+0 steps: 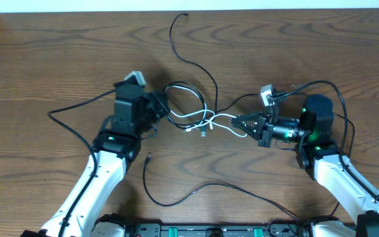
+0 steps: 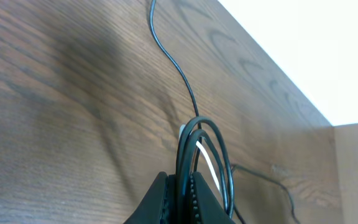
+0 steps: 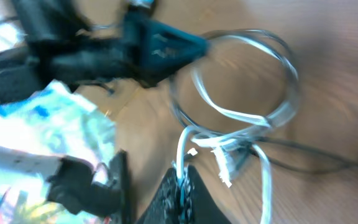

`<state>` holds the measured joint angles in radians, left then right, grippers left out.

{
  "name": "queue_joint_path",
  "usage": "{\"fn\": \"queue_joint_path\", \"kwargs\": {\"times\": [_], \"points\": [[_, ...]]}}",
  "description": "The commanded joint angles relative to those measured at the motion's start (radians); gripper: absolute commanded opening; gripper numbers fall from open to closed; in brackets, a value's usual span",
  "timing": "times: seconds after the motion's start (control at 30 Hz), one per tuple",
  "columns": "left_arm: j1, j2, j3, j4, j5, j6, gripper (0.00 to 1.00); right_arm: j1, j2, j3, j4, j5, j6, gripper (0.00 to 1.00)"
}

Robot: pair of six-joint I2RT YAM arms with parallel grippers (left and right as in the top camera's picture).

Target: Untangle cables

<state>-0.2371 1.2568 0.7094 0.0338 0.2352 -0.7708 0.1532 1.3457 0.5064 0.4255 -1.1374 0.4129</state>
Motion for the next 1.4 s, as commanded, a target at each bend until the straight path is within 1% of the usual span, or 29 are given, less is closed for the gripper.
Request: {"fn": "queue_joint_path", "kwargs": {"times": [0.0, 0.1, 0.23, 0.47, 0.57, 0.63, 0.7, 0.73, 0.77, 0.83, 0.9, 1.07, 1.2, 1.37], "points": [[0.042, -0.016, 0.008, 0.013, 0.061, -0.018, 0.07, -0.009, -0.009, 0.001, -0.133, 0.225, -0.103, 0.01], [0.066, -0.017, 0.008, 0.018, 0.071, -0.03, 0.07, -0.009, -0.009, 0.001, -0.282, 0.46, -0.103, 0.01], [0.072, -0.017, 0.008, 0.03, 0.071, -0.04, 0.07, -0.009, -0.009, 0.001, -0.41, 0.674, -0.072, 0.01], [0.072, -0.017, 0.008, 0.069, 0.071, -0.04, 0.07, -0.01, -0.009, 0.001, -0.49, 0.845, 0.04, 0.01], [0.071, -0.017, 0.008, 0.097, 0.1, -0.039, 0.08, -0.01, -0.009, 0.001, -0.491, 0.845, 0.047, 0.01], [0.071, -0.017, 0.008, 0.136, 0.164, -0.031, 0.07, -0.01, -0.009, 0.001, -0.484, 0.827, 0.047, 0.09], [0.071, -0.017, 0.008, 0.203, 0.254, 0.0, 0.07, -0.01, -0.009, 0.001, -0.47, 0.796, 0.043, 0.41], [0.071, -0.017, 0.008, 0.27, 0.333, 0.021, 0.08, -0.01, -0.009, 0.001, -0.452, 0.756, 0.027, 0.62], [0.071, -0.017, 0.008, 0.31, 0.374, 0.024, 0.07, -0.01, -0.009, 0.001, -0.437, 0.73, 0.017, 0.72], [0.071, -0.017, 0.008, 0.4, 0.475, 0.041, 0.07, -0.01, -0.009, 0.001, -0.388, 0.649, -0.011, 0.83], [0.071, -0.017, 0.008, 0.456, 0.549, 0.041, 0.08, -0.01, -0.009, 0.001, -0.352, 0.607, -0.01, 0.88], [0.067, -0.017, 0.008, 0.504, 0.671, 0.04, 0.07, -0.009, -0.009, 0.001, -0.243, 0.515, -0.011, 0.92], [0.045, -0.017, 0.008, 0.503, 0.685, 0.04, 0.07, 0.003, -0.009, 0.001, -0.128, 0.399, -0.01, 0.92], [-0.021, -0.017, 0.008, 0.504, 0.684, 0.041, 0.07, 0.052, -0.009, 0.001, -0.056, 0.386, -0.01, 0.92]]}}
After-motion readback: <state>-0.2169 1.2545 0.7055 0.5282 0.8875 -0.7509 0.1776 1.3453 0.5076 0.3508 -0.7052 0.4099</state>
